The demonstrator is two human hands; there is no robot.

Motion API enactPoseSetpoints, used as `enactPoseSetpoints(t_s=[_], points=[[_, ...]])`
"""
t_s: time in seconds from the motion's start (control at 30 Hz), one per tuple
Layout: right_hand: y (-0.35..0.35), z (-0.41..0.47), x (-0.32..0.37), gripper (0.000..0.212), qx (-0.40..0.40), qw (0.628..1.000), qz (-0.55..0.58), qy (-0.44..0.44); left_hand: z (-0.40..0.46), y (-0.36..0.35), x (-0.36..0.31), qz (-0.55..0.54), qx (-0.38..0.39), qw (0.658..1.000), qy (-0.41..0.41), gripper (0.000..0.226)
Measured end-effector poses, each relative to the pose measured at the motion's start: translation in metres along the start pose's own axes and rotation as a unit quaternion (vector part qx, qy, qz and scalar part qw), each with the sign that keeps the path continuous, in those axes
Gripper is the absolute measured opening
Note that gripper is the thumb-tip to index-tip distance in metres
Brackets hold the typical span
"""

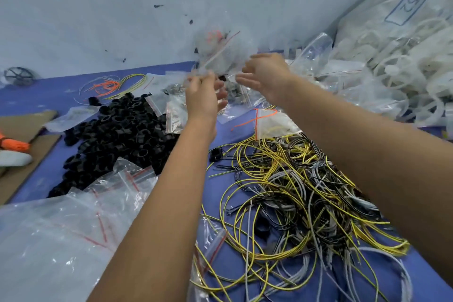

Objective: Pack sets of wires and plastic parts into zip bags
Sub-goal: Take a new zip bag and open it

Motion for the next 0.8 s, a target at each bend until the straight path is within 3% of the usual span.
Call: enactPoseSetpoints(t_s=[0.07,0.13,0.2,0.3,0.4,0.53,0.67,0.8], points=[[0.023,-0.016,-0.006,0.018,0.01,0.98,-0.186,0.069,-0.004,0.003,0.02,0.093,0.008,0.996,-0.008,0.013],[0.044,-0.029,-0.007,0.013,0.056,0.896,-0.412,0.156,-0.009,0.004,0.039,0.208,0.012,0.978,-0.022,0.014],[0.057,-0.047,-0.009,0.002,0.141,0.802,-0.556,0.167,-0.014,0.001,0.055,0.295,0.022,0.955,-0.013,0.016],[0.062,-0.068,-0.019,0.041,0.226,0.733,-0.626,0.141,-0.023,-0.007,0.068,0.357,0.013,0.934,-0.028,0.018],[0.062,-0.083,-0.018,0.054,0.222,0.72,-0.636,0.166,-0.028,-0.011,0.069,0.376,0.003,0.925,-0.054,0.017],[0.035,-0.114,-0.009,0.022,0.23,0.702,-0.626,0.25,-0.034,-0.002,0.058,0.361,-0.008,0.931,-0.057,0.023],[0.0,-0.151,-0.009,0.009,0.308,0.747,-0.541,0.234,-0.039,0.031,0.029,0.323,-0.057,0.941,-0.076,0.028],[-0.032,-0.176,-0.024,0.015,0.38,0.753,-0.503,0.189,-0.039,0.07,0.007,0.318,-0.068,0.942,-0.08,0.019]])
Point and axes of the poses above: each hand's wrist, its own z-axis towards the middle knuckle, its own y-axis out of the back of the hand, x = y × z, the point moved 2 cm from there along z, towards the middle knuckle, and after that the axes turned 15 degrees about y, right-handed, at the moved point
